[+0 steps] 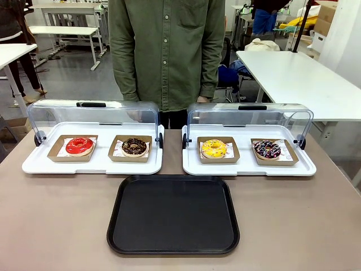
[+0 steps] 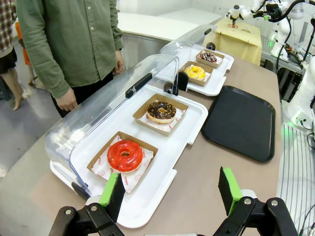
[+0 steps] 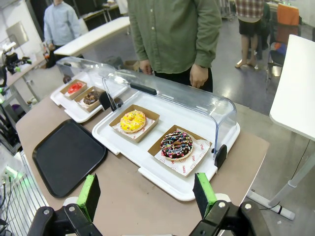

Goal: Move the third donut from the left to the tray.
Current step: Pick up the Paper togo box containing the Donut indicated by the person and place it on the Handle tray.

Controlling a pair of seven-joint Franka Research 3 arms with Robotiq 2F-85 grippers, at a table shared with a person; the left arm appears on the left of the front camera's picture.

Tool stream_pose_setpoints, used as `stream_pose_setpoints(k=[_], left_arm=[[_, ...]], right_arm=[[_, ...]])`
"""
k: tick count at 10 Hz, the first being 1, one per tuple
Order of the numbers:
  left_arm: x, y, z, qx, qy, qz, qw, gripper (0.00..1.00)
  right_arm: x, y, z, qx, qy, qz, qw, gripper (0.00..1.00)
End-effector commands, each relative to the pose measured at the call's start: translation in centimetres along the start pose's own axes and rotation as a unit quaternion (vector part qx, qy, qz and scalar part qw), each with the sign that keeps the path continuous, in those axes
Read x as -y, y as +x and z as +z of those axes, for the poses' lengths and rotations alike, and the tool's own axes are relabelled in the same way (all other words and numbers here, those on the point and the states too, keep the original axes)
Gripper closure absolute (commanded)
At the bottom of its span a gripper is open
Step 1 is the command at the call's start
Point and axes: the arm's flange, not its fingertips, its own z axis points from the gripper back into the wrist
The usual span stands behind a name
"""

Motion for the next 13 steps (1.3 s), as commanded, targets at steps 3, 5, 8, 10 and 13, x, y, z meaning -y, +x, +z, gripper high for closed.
stream_pose_setpoints(k=[3,5,8,10,13], left_arm=[[0.08,-0.04,0.02,0.002,-0.005,-0.003,1.0,0.0],[0.08,-0.04,0.02,0.002,-0.005,-0.003,1.0,0.0],[0.08,-0.04,0.02,0.002,-0.005,-0.003,1.0,0.0],[0.08,-0.04,0.02,0.002,-0.005,-0.003,1.0,0.0],[0.08,-0.04,0.02,0.002,-0.005,-0.003,1.0,0.0]], right_arm=[[0.21,0.25,-0.09,0.015,0.001,0.012,1.0,0.0],[0.21,0.25,-0.09,0.015,0.001,0.012,1.0,0.0],[0.21,0.25,-0.09,0.015,0.001,0.012,1.0,0.0],[0.21,0.25,-0.09,0.015,0.001,0.012,1.0,0.0],[0.21,0.25,-0.09,0.015,0.001,0.012,1.0,0.0]])
